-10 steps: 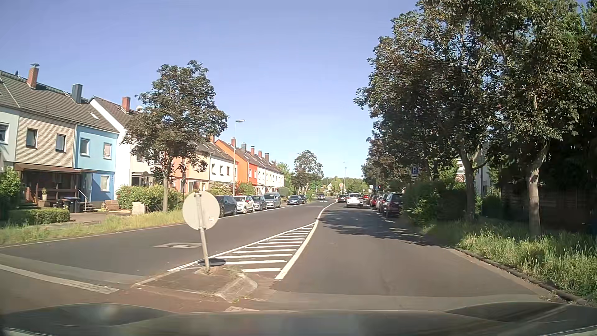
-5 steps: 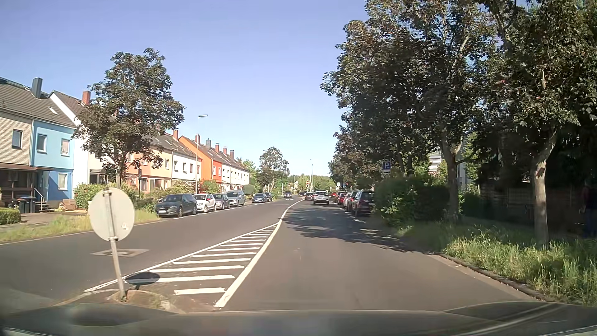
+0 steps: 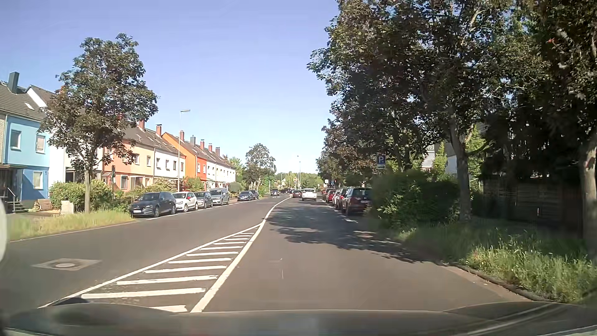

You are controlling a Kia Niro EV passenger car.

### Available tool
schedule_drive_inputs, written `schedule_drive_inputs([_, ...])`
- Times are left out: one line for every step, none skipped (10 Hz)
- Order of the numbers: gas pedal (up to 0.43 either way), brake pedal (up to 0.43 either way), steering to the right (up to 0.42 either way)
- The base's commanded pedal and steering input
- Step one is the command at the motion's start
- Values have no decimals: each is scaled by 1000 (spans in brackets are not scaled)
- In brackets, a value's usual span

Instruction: Follow the waypoints while adhering to traffic rules and regulations

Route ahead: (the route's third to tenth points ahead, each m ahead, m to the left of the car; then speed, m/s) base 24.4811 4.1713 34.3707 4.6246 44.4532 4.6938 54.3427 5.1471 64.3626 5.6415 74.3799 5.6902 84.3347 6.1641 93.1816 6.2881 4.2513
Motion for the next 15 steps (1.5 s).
schedule_drive_inputs([197,0,23])
schedule_drive_inputs([197,0,21])
schedule_drive_inputs([197,0,19])
schedule_drive_inputs([197,0,13])
schedule_drive_inputs([197,0,-3])
schedule_drive_inputs([197,0,-21])
schedule_drive_inputs([197,0,-28])
schedule_drive_inputs([197,0,-27])
schedule_drive_inputs([197,0,-22])
schedule_drive_inputs([197,0,-21])
schedule_drive_inputs([197,0,-21])
schedule_drive_inputs([197,0,-21])
schedule_drive_inputs([197,0,-20])
schedule_drive_inputs([197,0,-15])
schedule_drive_inputs([197,0,-13])
